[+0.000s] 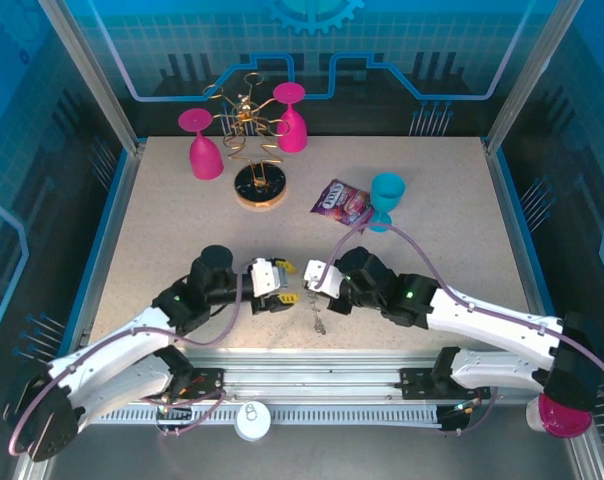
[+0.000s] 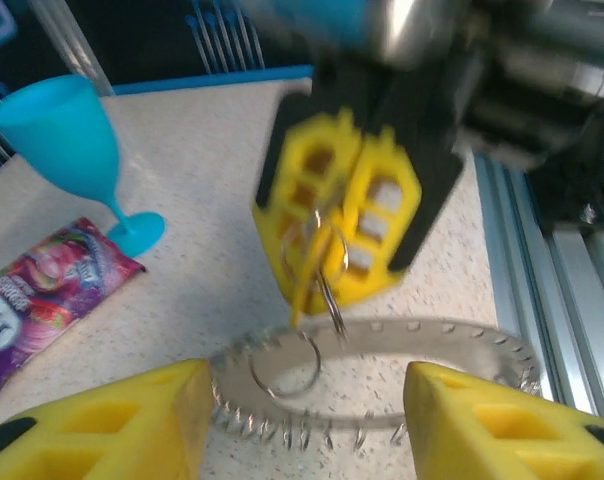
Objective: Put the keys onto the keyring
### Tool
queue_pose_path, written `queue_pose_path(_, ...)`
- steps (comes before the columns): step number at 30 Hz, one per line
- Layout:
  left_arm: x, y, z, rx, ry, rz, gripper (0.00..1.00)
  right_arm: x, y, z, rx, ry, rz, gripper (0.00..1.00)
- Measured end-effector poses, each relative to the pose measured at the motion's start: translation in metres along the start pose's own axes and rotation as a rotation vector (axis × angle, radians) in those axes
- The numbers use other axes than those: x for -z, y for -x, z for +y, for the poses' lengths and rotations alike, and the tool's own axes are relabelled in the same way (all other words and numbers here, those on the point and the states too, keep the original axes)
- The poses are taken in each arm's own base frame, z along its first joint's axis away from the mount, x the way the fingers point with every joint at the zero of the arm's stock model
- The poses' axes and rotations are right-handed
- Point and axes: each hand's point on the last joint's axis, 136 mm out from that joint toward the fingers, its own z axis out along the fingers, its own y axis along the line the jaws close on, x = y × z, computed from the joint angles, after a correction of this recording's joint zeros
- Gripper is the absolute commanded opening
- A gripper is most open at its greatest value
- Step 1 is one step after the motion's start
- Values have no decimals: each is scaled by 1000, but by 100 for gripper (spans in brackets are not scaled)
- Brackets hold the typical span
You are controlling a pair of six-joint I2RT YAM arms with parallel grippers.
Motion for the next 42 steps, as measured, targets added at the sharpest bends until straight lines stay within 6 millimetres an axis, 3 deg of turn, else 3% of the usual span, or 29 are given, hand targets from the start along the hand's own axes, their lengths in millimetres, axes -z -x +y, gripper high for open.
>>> queue_pose_path(5,41,43,29,92,238,-137,70,-28,6,2,33,34,39,0)
queue_pose_path(8,77,63,55,166,446,-247,72,-48,26,1,45,58,16,0)
queue_pose_path(10,96,65,70,220,566,-290,73,-61,39,2,47,77,-16,0)
queue_pose_path(12,109,57,85,283,676,-300,74,-75,46,5,43,102,-38,0)
queue_pose_path(15,119,29,104,383,814,-264,75,-93,38,6,47,117,-15,0)
queue_pose_path(20,131,-15,119,498,968,-196,76,-105,-3,-5,109,72,137,0)
queue_pose_path(24,139,-41,125,533,1051,-145,82,-99,-53,-16,186,17,326,3)
queue_pose_path(25,140,-45,126,533,1068,-134,85,-96,-65,-18,201,7,369,7)
queue_pose_path(28,145,-57,129,529,1117,-97,96,-87,-100,-26,238,-18,498,36)
queue_pose_path(31,148,-67,132,520,1154,-52,99,-77,-125,-35,255,-41,593,47)
queue_pose_path(34,146,-76,134,498,1165,5,99,-68,-135,-47,227,-73,628,52)
queue_pose_path(37,138,-96,137,463,1165,124,99,-46,-137,-69,122,-149,594,59)
queue_pose_path(42,130,-126,146,413,1185,279,99,5,-137,-134,-234,-416,376,63)
